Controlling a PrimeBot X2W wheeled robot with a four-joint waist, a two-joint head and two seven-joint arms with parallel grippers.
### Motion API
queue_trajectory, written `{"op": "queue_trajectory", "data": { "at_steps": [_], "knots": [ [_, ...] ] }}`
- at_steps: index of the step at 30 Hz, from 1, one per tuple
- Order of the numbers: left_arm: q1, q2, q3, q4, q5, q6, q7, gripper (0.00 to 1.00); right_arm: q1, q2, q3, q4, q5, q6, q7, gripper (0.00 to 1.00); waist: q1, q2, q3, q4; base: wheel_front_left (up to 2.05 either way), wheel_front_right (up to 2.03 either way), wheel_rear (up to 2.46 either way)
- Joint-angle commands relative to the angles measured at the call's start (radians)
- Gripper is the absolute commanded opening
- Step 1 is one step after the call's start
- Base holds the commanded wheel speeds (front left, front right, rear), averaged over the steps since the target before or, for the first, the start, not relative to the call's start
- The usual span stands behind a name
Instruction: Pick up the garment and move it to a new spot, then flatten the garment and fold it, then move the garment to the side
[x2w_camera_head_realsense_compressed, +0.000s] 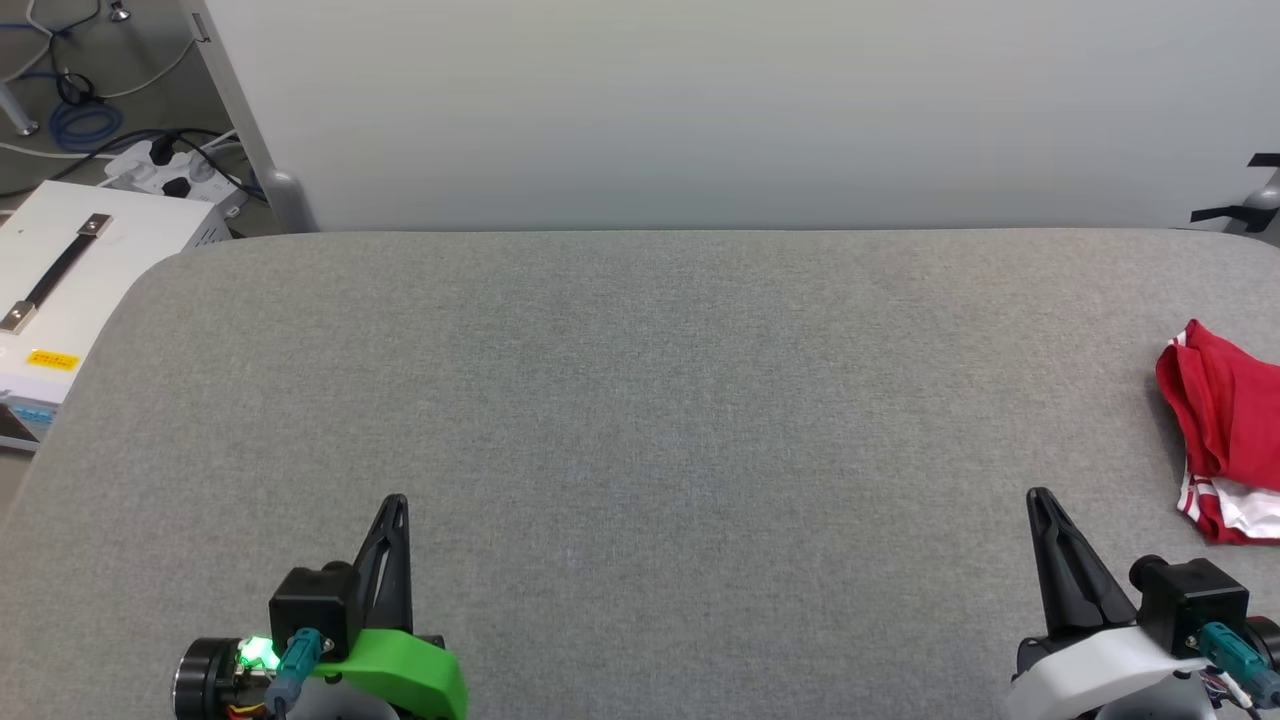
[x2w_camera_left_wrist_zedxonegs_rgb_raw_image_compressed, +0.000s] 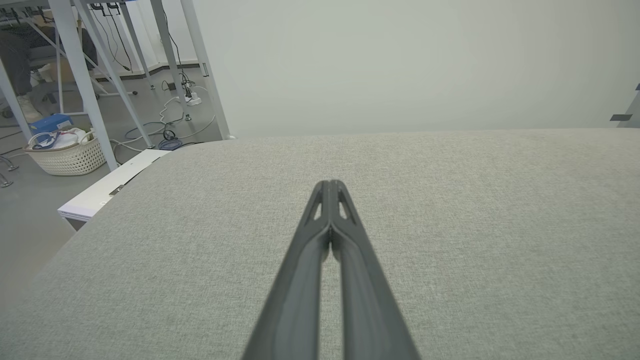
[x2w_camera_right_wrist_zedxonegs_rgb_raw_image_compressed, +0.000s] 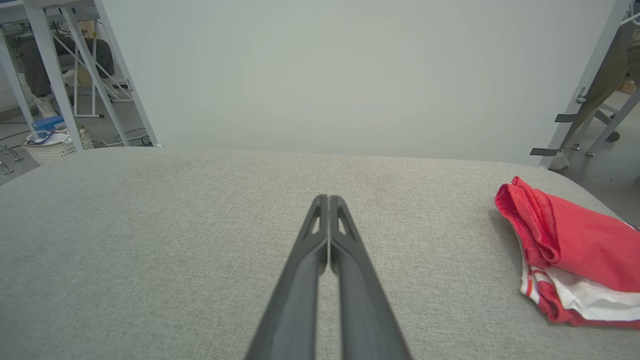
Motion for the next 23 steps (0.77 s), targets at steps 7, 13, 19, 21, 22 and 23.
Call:
{"op": "queue_trajectory", "data": {
  "at_steps": [7,13,19,21,22,23],
  "knots": [
    [-0.026,-0.005,0.007,-0.01,0.011,0.009,0.016,0.0,-0.025,0.004,0.001,0.005,-0.021,0.0,0.017,0.0,0.0,-0.0001,0.001,-0.002,0.0,0.0,0.0],
    [-0.03,-0.005,0.008,-0.015,0.013,0.01,0.028,0.0,-0.033,0.006,0.001,0.006,-0.03,0.0,0.029,0.0,0.0,-0.0001,0.001,-0.004,0.0,0.0,0.0],
    [-0.035,-0.006,0.01,-0.02,0.016,0.012,0.044,0.0,-0.043,0.008,0.002,0.007,-0.043,0.0,0.046,0.0,0.0,-0.0001,0.002,-0.006,0.0,0.0,0.0],
    [-0.037,-0.006,0.011,-0.022,0.017,0.012,0.049,0.0,-0.046,0.009,0.002,0.008,-0.047,0.0,0.05,0.0,0.0,-0.0001,0.002,-0.007,0.0,0.0,0.0],
    [-0.037,-0.006,0.011,-0.022,0.018,0.012,0.051,0.0,-0.047,0.009,0.002,0.008,-0.049,-0.001,0.052,0.0,0.0,-0.0001,0.002,-0.007,0.0,0.0,0.0],
    [-0.038,-0.006,0.012,-0.023,0.018,0.013,0.053,0.0,-0.049,0.009,0.002,0.008,-0.05,-0.001,0.054,0.0,0.0,-0.0001,0.002,-0.007,0.0,0.0,0.0]
  ]
}}
